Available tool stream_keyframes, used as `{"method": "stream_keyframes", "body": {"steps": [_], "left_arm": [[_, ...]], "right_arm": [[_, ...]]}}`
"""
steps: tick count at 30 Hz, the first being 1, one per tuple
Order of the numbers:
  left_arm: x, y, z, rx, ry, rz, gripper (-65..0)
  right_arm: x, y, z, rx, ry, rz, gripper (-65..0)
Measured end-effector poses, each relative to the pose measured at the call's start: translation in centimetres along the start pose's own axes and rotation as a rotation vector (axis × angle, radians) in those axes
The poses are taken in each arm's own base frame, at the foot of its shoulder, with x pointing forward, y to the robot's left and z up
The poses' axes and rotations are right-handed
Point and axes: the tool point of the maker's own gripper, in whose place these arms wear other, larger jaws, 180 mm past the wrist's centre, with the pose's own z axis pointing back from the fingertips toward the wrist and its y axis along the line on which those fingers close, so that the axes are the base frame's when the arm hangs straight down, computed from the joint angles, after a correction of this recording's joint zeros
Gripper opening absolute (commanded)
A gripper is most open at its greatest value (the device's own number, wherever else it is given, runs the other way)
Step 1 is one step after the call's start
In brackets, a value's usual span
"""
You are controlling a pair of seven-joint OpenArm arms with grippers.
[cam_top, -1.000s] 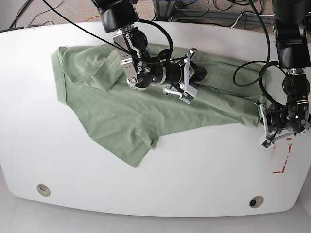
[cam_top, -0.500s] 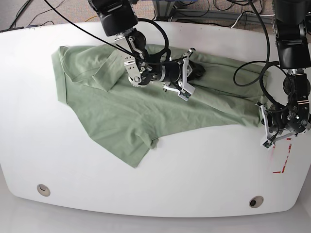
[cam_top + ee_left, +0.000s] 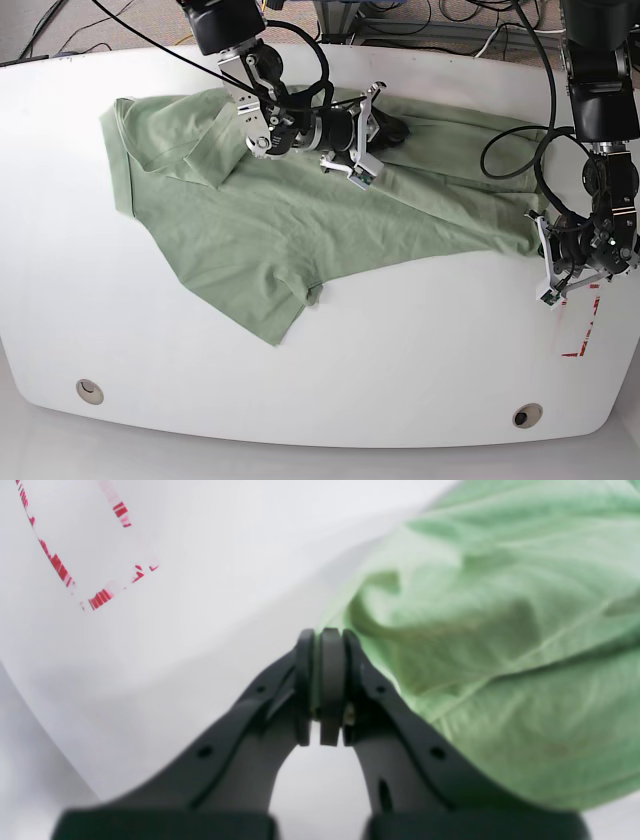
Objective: Layout the t-shirt on the table in an organized manner, then fold the t-shirt properly
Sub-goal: 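Grasp the polo's fabric near the collar with the right gripper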
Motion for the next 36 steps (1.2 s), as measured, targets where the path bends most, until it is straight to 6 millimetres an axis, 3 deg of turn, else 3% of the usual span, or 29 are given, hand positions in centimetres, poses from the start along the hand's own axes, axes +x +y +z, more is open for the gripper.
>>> {"method": "stream_keyframes", "body": {"steps": [19, 36], "left_arm": [[3.4, 2.2, 1.6, 0.046, -0.084, -0.005, -65.0], [2.0, 2.4, 1.5, 0.051, -0.054, -0.006, -65.0]], "right_arm": [[-2.4, 1.4, 0.4, 0.045, 0.018, -0.026, -58.5], [-2.6, 1.7, 0.3, 0.053, 0.017, -0.03, -58.5]]}}
